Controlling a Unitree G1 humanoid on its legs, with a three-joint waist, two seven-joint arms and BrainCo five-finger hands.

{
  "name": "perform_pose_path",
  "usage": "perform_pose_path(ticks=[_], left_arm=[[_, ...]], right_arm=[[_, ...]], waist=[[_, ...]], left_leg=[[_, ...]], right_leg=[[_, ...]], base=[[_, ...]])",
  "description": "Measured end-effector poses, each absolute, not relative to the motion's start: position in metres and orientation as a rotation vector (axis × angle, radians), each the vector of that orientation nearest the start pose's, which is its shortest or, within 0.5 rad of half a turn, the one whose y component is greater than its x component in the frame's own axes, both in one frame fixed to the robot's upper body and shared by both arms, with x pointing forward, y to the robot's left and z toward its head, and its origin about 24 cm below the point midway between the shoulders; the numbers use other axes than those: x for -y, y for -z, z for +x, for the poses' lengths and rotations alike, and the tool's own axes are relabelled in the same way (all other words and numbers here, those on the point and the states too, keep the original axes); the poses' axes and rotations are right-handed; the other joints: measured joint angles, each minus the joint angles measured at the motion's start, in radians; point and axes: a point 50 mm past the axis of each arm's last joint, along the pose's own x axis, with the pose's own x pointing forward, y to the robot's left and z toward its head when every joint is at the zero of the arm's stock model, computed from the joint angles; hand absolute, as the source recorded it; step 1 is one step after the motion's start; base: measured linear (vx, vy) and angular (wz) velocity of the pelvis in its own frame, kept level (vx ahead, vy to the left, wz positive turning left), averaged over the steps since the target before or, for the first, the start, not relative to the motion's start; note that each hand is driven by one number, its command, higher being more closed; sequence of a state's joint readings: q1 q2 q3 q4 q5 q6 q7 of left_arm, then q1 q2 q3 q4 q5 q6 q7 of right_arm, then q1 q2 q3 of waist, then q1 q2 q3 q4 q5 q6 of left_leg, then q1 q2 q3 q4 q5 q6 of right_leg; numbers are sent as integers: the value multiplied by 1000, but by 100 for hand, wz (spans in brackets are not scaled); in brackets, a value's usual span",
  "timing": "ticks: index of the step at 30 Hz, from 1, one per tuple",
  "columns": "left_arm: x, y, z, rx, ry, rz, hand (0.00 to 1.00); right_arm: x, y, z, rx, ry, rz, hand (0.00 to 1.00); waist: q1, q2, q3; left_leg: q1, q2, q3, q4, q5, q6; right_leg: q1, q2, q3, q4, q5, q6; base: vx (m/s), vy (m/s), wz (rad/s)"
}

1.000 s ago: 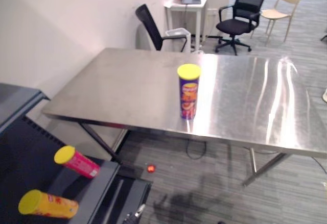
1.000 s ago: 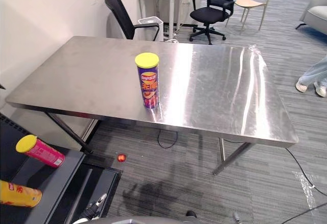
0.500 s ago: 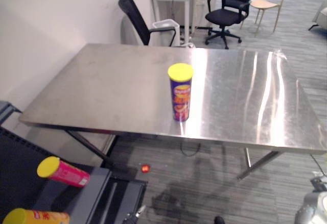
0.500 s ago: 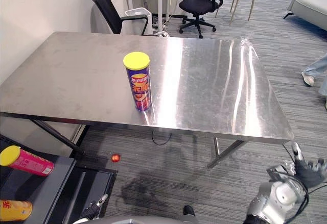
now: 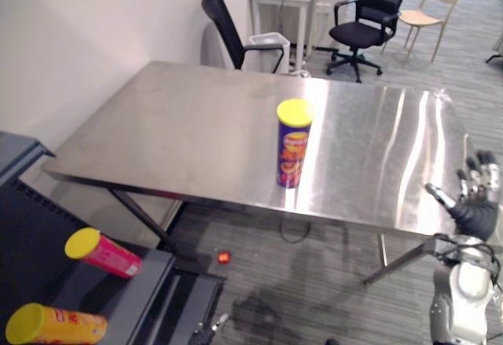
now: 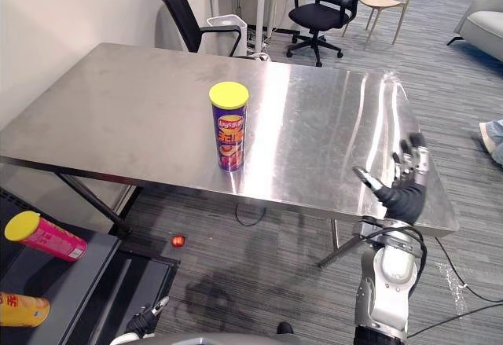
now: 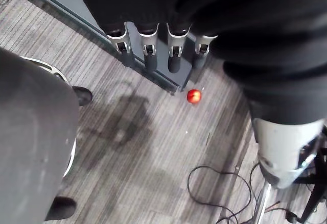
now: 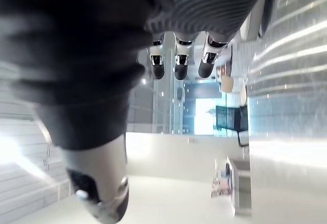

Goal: Put the gum and the chips on the shelf.

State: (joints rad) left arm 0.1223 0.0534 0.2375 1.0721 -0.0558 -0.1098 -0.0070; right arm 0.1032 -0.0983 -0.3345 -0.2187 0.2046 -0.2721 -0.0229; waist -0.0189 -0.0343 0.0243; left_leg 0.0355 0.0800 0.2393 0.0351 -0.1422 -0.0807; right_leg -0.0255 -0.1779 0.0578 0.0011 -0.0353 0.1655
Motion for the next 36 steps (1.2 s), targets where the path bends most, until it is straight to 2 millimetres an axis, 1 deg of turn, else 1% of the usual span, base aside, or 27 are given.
perform_pose_path(ticks=[5,10,12,14,16,19,23,25,28,31,36], left_arm=[[-203,162,79,-1049,-305,-113,0],[-204,161,81,-1042,-301,-109,0],[-204,161,81,-1040,-301,-107,0],[-203,161,83,-1035,-294,-103,0],[-203,161,84,-1035,-292,-101,0],[-203,160,84,-1035,-287,-95,0],[-204,160,85,-1030,-285,-92,0],[-204,159,87,-1025,-279,-86,0],[-203,159,90,-1016,-276,-86,0],[-204,158,91,-1010,-276,-85,0],[-204,157,93,-1000,-278,-83,0]], right_arm=[[232,-98,219,394,194,-3,0],[217,-95,225,377,123,13,0],[211,-96,230,381,93,16,0],[207,-96,238,373,67,14,0],[203,-95,244,364,41,12,0],[195,-93,249,351,12,20,0],[191,-91,259,325,4,24,0],[188,-92,267,320,-1,19,0],[186,-92,274,315,0,15,0],[179,-96,282,320,-20,16,0],[176,-97,290,314,-22,17,0]], waist=[[5,-2,1],[9,-7,3],[13,-8,3],[24,-8,4],[25,-8,4],[26,-10,4],[28,-14,6],[36,-15,7],[50,-18,10],[52,-20,14],[54,-26,23]], left_leg=[[-1,1,-18,1,10,-2],[-17,0,-52,-18,39,-5],[-16,1,-58,-33,52,-6],[-16,2,-61,-36,58,-7],[-17,1,-63,-38,61,-6],[-16,0,-69,-48,69,-7],[-17,0,-83,-52,74,-7],[-18,0,-84,-52,74,-7],[-18,0,-86,-53,74,-7],[-18,-1,-91,-53,74,-6],[-17,-1,-110,-55,77,-6]], right_leg=[[12,0,-20,-5,0,0],[13,1,-53,-12,0,0],[12,3,-59,-14,0,0],[13,4,-62,-14,0,0],[13,4,-63,-14,0,0],[12,4,-70,-14,0,0],[16,4,-82,-14,0,0],[17,4,-83,-14,0,0],[18,4,-86,-14,0,0],[21,3,-92,-14,0,0],[32,3,-111,-16,0,0]], base=[[-50,-40,9],[-47,-38,19],[-38,-32,12],[-35,-18,5],[-17,-5,1],[-18,-7,5],[2,-7,10],[0,0,0],[2,0,1],[5,0,5],[3,-3,11]])
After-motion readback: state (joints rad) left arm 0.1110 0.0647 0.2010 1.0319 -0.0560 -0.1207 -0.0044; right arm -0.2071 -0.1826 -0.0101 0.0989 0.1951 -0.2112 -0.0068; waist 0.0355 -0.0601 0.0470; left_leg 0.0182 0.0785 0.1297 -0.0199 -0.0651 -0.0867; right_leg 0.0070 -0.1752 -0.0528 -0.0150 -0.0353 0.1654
